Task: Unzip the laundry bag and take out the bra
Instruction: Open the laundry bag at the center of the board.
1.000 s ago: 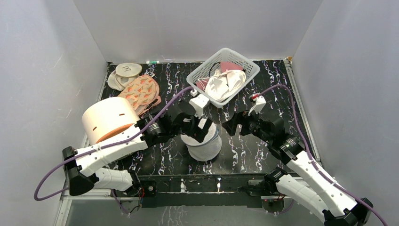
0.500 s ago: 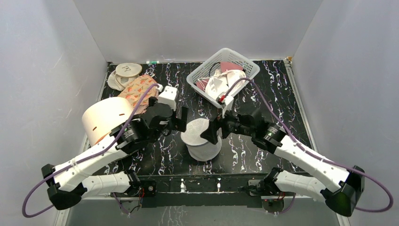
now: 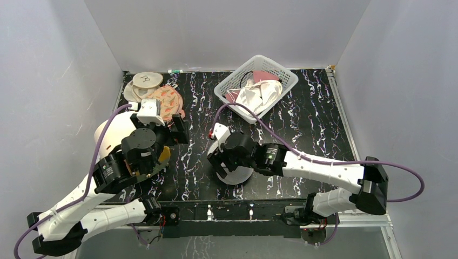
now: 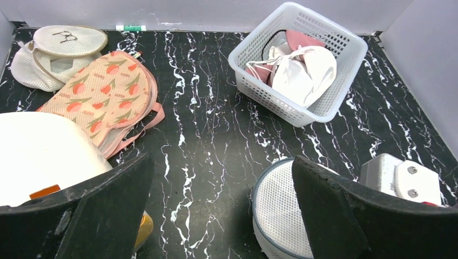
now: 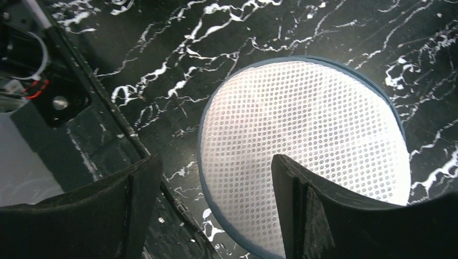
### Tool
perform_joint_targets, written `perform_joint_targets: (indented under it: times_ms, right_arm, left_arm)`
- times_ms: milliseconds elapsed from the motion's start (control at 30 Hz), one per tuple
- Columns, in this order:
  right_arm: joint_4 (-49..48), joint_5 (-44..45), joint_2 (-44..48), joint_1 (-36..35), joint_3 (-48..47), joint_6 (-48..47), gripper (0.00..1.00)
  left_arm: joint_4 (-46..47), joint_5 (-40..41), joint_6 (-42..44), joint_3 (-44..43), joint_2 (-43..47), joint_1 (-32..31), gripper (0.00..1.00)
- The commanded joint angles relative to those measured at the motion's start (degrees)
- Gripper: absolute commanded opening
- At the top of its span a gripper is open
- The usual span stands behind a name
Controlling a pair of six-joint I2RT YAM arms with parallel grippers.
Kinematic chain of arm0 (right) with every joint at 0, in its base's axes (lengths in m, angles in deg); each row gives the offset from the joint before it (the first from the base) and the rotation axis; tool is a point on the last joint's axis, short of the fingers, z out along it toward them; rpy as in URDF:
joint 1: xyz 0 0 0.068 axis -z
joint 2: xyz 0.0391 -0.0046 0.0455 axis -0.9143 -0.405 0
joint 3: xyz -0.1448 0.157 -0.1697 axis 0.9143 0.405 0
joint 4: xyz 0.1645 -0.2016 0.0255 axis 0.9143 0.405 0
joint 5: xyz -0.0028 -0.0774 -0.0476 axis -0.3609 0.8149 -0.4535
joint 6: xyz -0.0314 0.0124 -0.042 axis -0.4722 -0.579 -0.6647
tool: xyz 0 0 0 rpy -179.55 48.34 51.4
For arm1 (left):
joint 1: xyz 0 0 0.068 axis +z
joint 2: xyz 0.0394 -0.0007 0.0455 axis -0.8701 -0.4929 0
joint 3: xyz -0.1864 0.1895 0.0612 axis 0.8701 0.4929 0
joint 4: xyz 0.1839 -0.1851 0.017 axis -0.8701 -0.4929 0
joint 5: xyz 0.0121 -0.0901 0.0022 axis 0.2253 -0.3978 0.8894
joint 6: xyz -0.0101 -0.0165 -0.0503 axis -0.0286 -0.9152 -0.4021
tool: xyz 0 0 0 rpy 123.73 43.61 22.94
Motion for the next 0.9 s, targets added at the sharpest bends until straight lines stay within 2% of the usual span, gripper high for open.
perform_joint_targets:
  times_ms: [0, 167, 333, 500, 867]
  right_arm:
    - [1.29, 7.21, -2.12, -2.34, -5.28, -1.86, 0.71]
    - [1.91, 9.21, -3.98, -3.81, -6.63, -2.08, 0.68]
    - [1.46, 8.62, -5.52, -4.01, -6.70, -2.18, 0.55]
    - [1.01, 8.57, -6.59, -4.10, -6.68, -2.10, 0.52]
    - [-0.33, 7.48, -7.54, -4.10, -6.40, -1.79, 0.36]
  left_arm:
    - [-0.55, 2.01, -0.30, 0.60, -1.07, 0.04, 0.98]
    - [0.01, 1.31, -0.36, 0.73, -1.83, 0.10, 0.98]
    - [0.06, 1.11, -0.19, 0.45, -2.47, 0.08, 0.98]
    - [-0.10, 0.94, -0.14, 0.56, -2.56, 0.13, 0.98]
    - [-0.18, 0.77, 0.07, 0.71, -3.00, 0.03, 0.98]
